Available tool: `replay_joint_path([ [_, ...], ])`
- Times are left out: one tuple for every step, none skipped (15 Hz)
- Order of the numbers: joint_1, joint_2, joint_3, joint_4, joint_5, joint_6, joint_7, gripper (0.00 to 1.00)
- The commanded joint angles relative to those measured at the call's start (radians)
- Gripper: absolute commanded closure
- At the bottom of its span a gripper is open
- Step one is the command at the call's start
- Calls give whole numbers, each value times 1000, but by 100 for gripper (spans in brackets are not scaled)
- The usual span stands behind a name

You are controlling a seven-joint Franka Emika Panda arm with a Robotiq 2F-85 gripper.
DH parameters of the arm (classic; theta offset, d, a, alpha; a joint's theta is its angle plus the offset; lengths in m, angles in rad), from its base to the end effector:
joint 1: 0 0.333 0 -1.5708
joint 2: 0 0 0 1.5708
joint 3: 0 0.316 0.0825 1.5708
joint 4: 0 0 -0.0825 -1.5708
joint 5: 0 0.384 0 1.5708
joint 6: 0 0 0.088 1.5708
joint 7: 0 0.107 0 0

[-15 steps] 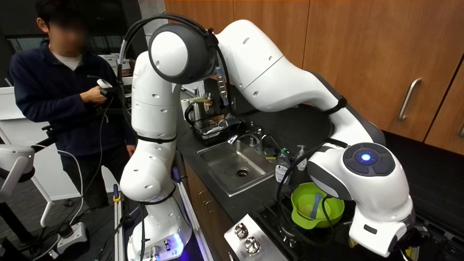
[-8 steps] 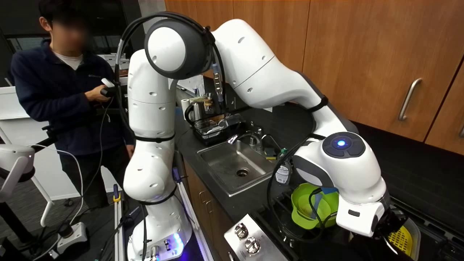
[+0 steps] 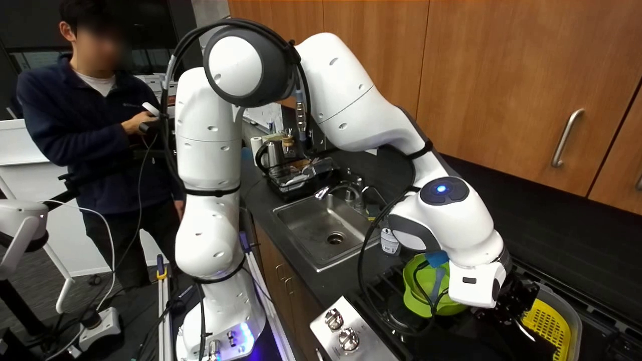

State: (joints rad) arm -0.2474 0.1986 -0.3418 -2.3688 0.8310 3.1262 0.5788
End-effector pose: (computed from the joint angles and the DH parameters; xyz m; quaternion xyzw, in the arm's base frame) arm 0.4054 -0.3465 0.2998 -0.5301 0.7988 -0.2700 0.0898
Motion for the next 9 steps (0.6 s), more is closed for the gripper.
replay_joint_path([
  [25, -83, 3, -75, -12, 66, -29, 99],
  [30, -97, 5, -87, -11, 84, -36, 99],
  [20, -112, 23, -100, 0, 106, -54, 99],
  [23, -132, 29, -115, 2, 125, -63, 99],
  [24, -155, 38, -132, 4, 145, -74, 99],
  [26, -176, 47, -146, 6, 165, -82, 99],
  [27, -206, 57, -168, 7, 180, -92, 99],
  [27, -230, 66, -181, 6, 188, -100, 99],
  [26, -255, 75, -194, 6, 190, -105, 99],
])
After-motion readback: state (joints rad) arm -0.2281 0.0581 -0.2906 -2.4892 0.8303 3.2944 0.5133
